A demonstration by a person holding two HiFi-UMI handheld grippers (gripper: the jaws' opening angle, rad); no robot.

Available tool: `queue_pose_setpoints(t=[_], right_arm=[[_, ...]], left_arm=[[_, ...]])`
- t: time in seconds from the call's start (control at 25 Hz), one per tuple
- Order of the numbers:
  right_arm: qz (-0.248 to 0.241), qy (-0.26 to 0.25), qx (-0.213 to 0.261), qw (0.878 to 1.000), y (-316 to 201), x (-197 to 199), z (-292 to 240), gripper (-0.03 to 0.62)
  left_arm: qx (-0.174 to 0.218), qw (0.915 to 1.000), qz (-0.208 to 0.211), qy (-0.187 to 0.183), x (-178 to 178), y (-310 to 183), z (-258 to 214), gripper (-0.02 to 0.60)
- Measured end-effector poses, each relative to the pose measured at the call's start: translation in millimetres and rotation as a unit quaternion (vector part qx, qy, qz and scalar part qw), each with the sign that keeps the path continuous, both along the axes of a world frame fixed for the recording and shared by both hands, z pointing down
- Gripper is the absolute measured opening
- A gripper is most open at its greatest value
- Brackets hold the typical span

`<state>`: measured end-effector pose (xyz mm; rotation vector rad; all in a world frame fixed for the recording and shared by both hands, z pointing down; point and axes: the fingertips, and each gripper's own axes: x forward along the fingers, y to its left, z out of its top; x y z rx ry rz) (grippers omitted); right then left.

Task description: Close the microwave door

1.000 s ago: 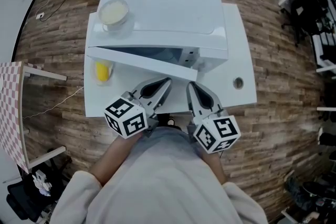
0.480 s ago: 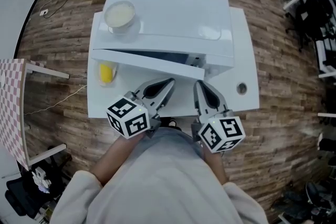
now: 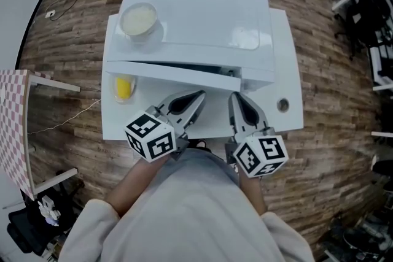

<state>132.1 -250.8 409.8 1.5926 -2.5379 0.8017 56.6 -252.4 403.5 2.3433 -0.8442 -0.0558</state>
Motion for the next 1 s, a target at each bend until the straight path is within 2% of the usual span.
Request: queue_pose_setpoints(t=[0.48,1.0], right_arm=[[0.007,0.008,-0.001,1.000,-8.5,2.3,-0.4,0.023],[0.022,-0.008,-0.006,1.000,-11.8,2.0,-1.7,0.023]], left_arm=[[-0.006,1.0000,-0.002,0.006,-0.9,-9.6,0.6,0.014],[-0.019,0.9996,-0.005,0.019,-1.4,-18.7,5.0,0.014]])
